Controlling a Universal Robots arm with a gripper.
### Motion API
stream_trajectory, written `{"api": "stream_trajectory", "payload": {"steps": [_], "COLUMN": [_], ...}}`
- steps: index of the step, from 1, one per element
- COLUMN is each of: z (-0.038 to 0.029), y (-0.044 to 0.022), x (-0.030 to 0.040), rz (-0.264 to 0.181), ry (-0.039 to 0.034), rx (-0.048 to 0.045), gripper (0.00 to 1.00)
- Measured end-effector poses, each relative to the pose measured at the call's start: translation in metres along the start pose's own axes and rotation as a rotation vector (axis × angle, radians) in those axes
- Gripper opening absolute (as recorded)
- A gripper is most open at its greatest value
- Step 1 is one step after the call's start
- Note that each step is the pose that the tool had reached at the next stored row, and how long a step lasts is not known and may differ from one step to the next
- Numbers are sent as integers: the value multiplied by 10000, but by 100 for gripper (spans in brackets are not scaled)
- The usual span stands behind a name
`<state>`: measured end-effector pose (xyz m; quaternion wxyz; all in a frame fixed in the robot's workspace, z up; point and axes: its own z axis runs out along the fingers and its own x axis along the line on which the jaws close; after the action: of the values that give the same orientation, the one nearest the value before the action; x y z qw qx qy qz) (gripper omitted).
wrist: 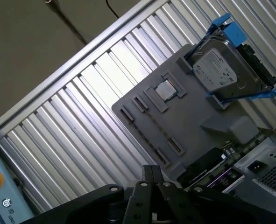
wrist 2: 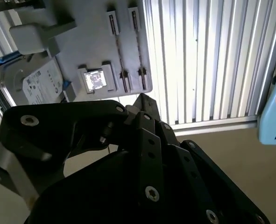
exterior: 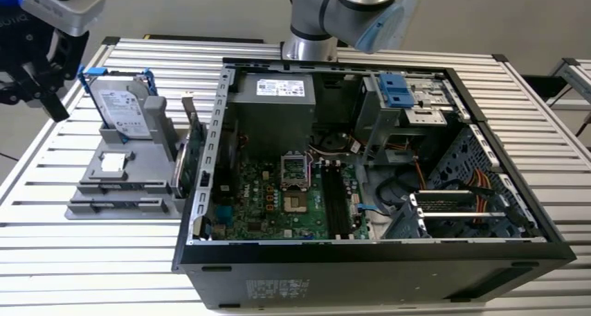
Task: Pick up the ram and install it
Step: 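Pick up the ram and move it above insertion slot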
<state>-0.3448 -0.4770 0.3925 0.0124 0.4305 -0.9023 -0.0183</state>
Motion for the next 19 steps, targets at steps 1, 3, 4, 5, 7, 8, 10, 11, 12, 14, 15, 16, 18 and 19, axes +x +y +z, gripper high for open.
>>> {"api": "stream_trajectory", "payload": {"steps": [1, 3, 4, 5, 7, 8, 10, 11, 12, 14, 15, 16, 18, 19], "z": [0, 0, 0, 0, 0, 0, 0, 0, 0, 0, 0, 1, 1, 0], "y": [0, 0, 0, 0, 0, 0, 0, 0, 0, 0, 0, 0, 0, 0], "x": [0, 0, 0, 0, 0, 0, 0, 0, 0, 0, 0, 0, 0, 0], "rz": [-103, -295, -389, -479, -665, -764, -994, -1123, -1238, -1706, -1821, -1932, -2157, -2272], "ry": [3, 10, 14, 18, 25, 29, 35, 38, 37, 43, 45, 44, 41, 40], "rx": [2, 5, 7, 8, 11, 12, 19, 26, 33, 55, 60, 68, 88, 97], "gripper": [0, 0, 0, 0, 0, 0, 0, 0, 0, 0, 0, 0, 0, 0]}}
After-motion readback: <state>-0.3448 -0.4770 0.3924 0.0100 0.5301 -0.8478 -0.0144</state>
